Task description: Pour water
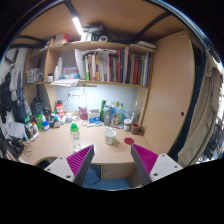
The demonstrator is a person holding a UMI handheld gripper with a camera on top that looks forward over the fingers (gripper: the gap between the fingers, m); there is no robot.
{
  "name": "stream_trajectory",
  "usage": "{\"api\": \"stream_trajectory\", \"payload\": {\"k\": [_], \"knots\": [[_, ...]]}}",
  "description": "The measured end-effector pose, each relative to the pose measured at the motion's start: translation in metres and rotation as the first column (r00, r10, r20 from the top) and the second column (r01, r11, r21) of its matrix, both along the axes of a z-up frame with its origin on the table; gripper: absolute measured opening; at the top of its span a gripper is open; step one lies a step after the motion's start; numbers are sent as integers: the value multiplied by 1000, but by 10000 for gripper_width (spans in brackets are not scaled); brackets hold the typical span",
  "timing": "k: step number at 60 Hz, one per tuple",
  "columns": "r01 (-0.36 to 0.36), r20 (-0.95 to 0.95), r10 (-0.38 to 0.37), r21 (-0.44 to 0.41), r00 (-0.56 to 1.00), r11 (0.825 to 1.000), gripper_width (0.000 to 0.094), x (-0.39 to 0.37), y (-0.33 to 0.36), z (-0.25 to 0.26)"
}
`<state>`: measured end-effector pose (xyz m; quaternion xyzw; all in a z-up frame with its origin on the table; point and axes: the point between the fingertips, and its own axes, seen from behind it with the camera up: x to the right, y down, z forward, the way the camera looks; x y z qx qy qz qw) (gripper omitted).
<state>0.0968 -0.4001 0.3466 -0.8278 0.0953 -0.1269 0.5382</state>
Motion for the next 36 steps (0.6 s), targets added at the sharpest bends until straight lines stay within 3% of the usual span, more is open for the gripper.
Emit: {"api": "stream_trajectory", "payload": {"k": [17, 27, 36], "knots": [[-87, -38, 90, 61, 995, 994, 803, -10, 40, -36], [-254, -21, 254, 3, 967, 967, 801, -45, 90, -114], [-314, -70, 317, 54, 946, 948, 806, -83, 161, -181]]}}
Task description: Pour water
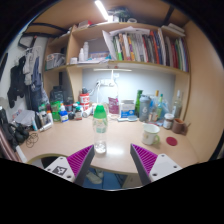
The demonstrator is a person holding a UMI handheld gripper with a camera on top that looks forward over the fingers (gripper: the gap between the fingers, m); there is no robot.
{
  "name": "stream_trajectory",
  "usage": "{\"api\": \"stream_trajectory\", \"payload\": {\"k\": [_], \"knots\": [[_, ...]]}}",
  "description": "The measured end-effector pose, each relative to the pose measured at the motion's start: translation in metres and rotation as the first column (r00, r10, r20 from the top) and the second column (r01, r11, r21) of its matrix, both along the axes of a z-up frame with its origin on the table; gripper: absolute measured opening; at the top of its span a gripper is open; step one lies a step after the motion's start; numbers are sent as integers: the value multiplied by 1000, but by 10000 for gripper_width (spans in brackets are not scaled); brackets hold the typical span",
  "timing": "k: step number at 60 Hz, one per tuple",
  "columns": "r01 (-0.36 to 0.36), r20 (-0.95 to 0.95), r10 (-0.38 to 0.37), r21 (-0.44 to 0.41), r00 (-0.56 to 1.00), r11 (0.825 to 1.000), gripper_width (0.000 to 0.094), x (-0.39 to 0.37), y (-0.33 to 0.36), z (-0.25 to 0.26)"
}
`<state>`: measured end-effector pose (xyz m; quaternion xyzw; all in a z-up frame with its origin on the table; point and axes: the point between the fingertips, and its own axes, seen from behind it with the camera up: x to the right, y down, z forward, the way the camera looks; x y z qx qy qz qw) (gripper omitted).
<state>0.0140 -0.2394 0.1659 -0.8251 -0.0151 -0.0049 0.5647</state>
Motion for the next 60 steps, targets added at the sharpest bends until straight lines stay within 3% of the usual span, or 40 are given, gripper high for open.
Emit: {"api": "stream_trajectory", "payload": {"k": [11, 27, 29, 32, 40, 43, 47, 52, 60], "knots": [[-44, -35, 47, 73, 998, 996, 807, -45, 107, -56], [-12, -57, 21, 159, 998, 987, 789, -58, 224, -89], [-14, -57, 24, 167, 998, 986, 771, -59, 231, -88], [-18, -43, 25, 164, 999, 986, 525, -58, 242, -92], [-28, -31, 33, 160, 999, 987, 495, -60, 247, -93], [-40, -39, 45, 131, 998, 991, 439, -62, 248, -95], [-102, -52, 106, 78, 993, 992, 414, -72, 249, -98], [-148, -101, 155, 72, 983, 986, 401, -73, 251, -80], [-58, -351, 87, 93, 932, 994, 400, -38, 271, -19]]}}
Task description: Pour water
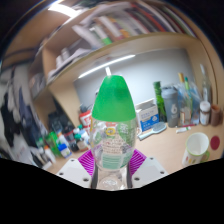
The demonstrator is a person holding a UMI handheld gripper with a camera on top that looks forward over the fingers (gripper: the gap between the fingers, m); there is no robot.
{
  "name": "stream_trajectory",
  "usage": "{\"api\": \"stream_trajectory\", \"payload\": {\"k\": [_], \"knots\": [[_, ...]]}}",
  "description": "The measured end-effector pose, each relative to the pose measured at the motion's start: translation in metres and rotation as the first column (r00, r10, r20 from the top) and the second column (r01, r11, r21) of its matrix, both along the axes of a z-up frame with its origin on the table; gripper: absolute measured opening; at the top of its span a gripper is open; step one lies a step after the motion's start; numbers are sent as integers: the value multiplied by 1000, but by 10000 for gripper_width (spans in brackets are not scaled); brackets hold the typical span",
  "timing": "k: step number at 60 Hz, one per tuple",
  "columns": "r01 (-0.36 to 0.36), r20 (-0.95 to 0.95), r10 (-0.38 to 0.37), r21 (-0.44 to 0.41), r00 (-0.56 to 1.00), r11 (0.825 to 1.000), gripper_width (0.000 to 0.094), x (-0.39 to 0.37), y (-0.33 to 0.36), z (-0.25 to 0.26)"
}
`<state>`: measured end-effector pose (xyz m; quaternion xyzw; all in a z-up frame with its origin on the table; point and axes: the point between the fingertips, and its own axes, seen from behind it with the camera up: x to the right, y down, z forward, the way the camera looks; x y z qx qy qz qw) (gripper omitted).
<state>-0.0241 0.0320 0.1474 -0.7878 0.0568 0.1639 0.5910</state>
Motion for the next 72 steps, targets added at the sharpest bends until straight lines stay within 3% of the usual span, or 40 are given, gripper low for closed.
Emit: {"api": "stream_trajectory", "payload": {"k": [8, 13, 18, 30, 45, 55, 60, 66, 72], "knots": [[71, -500, -108, -91, 859, 993, 397, 50, 17, 39], [66, -766, -165, -159, 621, 985, 397, 74, 22, 47], [8, -925, -189, -198, 328, 980, 400, 91, 29, 49], [-88, -961, -221, -208, -168, 974, 398, 105, 40, 49], [-26, -856, -167, -178, -488, 984, 399, 138, 45, 67], [20, -835, -139, -177, -533, 984, 400, 153, 43, 72], [3, -863, -142, -165, -485, 986, 399, 148, 45, 77], [-7, -970, -146, -147, -194, 989, 398, 137, 40, 91], [54, -956, -66, -52, 286, 997, 397, 150, 31, 135]]}}
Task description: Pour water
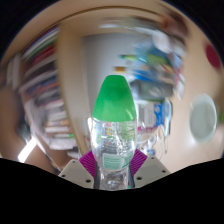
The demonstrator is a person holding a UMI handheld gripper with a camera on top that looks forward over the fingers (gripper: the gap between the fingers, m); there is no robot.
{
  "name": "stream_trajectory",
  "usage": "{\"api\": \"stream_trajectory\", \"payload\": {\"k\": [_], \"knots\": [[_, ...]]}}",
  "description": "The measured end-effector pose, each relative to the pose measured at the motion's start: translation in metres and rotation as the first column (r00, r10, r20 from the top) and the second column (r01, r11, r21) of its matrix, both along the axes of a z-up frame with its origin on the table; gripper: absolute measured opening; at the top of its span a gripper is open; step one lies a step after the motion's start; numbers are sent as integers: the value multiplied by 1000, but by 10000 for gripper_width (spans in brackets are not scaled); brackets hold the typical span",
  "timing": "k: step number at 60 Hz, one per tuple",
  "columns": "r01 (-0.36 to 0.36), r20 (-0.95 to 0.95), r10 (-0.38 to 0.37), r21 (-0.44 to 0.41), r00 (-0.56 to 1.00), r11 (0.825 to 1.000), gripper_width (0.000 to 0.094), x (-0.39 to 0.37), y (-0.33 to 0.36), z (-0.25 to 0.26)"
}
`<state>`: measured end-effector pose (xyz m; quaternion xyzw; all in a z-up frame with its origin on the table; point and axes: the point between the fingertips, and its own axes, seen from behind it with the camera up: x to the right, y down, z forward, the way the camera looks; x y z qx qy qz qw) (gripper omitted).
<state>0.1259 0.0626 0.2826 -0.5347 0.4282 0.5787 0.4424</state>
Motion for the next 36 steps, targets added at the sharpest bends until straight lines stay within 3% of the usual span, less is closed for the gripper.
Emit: {"api": "stream_trajectory", "payload": {"k": [3, 8, 13, 18, 22, 25, 31, 36], "knots": [[21, 274, -38, 65, 961, 998, 399, 19, -6, 32], [81, 628, -190, 199, 754, 977, 401, 66, -11, 86], [143, 814, -342, 313, 469, 939, 400, 135, -24, 114], [245, 903, -386, 337, 191, 909, 416, 190, -27, 112], [326, 930, -366, 338, 27, 883, 431, 239, -30, 76], [372, 948, -315, 308, -45, 876, 430, 268, -32, 36], [415, 981, -167, 192, -97, 889, 430, 299, -37, -57], [409, 992, -118, 129, -52, 903, 430, 307, -40, -113]]}}
